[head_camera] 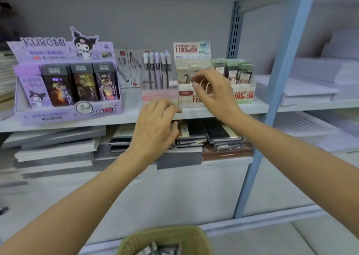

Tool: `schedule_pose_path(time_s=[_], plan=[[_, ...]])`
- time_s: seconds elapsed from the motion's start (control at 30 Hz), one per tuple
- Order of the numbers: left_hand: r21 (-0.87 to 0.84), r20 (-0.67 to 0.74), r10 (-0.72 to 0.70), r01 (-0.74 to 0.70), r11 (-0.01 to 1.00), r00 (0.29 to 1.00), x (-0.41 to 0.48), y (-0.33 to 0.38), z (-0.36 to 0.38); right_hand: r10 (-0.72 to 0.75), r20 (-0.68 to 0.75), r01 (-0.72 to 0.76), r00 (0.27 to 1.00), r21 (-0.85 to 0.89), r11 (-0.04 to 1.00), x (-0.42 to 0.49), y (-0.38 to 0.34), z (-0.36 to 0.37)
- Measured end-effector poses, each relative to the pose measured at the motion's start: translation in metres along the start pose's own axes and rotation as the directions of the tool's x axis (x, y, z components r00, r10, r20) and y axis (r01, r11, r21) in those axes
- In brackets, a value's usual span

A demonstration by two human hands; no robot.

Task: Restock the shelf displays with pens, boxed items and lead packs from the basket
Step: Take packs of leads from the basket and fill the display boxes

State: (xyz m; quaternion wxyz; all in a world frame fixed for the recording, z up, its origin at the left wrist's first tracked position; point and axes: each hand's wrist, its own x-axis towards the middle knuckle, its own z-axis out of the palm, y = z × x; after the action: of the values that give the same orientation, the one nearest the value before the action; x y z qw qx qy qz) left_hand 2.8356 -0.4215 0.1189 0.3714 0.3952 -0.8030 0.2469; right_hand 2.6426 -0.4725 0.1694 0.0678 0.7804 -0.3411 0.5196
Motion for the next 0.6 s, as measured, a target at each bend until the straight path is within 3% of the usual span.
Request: schedule_pose_path(time_s=[0.03, 0.1, 0.17, 0.23, 0.33, 0.43, 0.53, 0.6], plan=[[-0.085, 0.01, -0.046, 0.047, 0.995, 0.999, -0.018, 0.001, 0.003, 0.016, 0.054, -0.02, 0.998, 0.061, 0.998, -0.018, -0.007, 0.007], [-0.214, 0.178, -0.194, 0.23, 0.949, 0.965, -0.06, 0.002, 0.017, 0.073, 0.22, -0.102, 0.973, 0.126, 0.987, -0.061, -0.014, 0.028], [-0.267, 0.452, -0.275, 0.422, 0.866, 0.849, -0.109, 0.003, 0.04, 0.136, 0.447, -0.206, 0.884, 0.113, 0.972, -0.109, -0.015, 0.056], [-0.271, 0.712, -0.232, 0.564, 0.78, 0.663, -0.162, 0.008, 0.065, 0.205, 0.655, -0.309, 0.728, 0.047, 0.95, -0.157, -0.01, 0.085], [-0.137, 0.909, -0.162, 0.643, 0.753, 0.384, -0.243, 0.021, 0.099, 0.279, 0.866, -0.446, 0.416, -0.074, 0.892, -0.233, 0.001, 0.124], [0.033, 0.962, -0.219, 0.724, 0.689, 0.165, -0.317, 0.036, 0.127, 0.329, 0.935, -0.48, 0.133, -0.23, 0.847, -0.312, 0.009, 0.155], [0.152, 0.962, -0.271, 0.786, 0.599, 0.021, -0.37, 0.052, 0.146, 0.448, 0.894, -0.561, -0.015, -0.378, 0.736, -0.383, 0.011, 0.178], [0.183, 0.963, -0.268, 0.793, 0.581, -0.026, -0.391, 0.061, 0.158, 0.526, 0.848, -0.578, -0.072, -0.465, 0.671, -0.418, 0.012, 0.188]])
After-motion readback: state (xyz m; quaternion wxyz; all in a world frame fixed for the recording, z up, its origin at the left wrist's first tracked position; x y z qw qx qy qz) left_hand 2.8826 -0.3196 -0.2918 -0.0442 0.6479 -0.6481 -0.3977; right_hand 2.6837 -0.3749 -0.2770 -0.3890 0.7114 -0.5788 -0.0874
